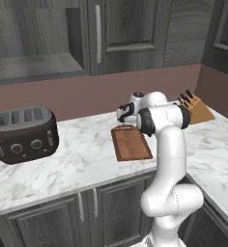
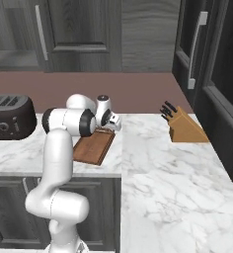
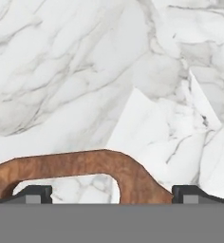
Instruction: Move the cutting board and knife to the sink. Then move spray from the cabinet to the counter.
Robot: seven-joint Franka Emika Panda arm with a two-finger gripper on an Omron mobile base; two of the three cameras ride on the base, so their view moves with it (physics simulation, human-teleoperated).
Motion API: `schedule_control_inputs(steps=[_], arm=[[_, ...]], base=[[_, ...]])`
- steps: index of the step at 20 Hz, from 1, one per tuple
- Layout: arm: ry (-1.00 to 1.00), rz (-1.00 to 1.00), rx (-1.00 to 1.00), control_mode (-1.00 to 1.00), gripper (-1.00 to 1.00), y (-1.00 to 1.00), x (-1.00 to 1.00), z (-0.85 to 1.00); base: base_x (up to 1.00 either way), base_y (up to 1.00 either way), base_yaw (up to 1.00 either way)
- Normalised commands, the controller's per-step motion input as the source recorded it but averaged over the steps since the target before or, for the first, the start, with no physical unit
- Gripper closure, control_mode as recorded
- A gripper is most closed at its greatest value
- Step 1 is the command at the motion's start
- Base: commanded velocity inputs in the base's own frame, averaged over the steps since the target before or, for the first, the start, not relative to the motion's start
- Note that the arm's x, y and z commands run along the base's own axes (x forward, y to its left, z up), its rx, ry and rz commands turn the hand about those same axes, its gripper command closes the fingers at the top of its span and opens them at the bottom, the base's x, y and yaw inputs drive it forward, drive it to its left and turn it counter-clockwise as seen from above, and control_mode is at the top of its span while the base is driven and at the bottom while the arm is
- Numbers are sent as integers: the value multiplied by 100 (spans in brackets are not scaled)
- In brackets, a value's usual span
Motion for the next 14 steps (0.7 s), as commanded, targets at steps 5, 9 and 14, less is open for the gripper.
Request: schedule_control_inputs(steps=[5, 9, 14], arm=[[0, 0, 5, -100, -100, -2, 0, 11], [0, 0, 0, -100, -100, -11, 17, 0], [0, 0, 0, -100, -100, -6, 31, -12]], base=[[0, 0, 0], [0, 0, 0], [0, 0, 0]])
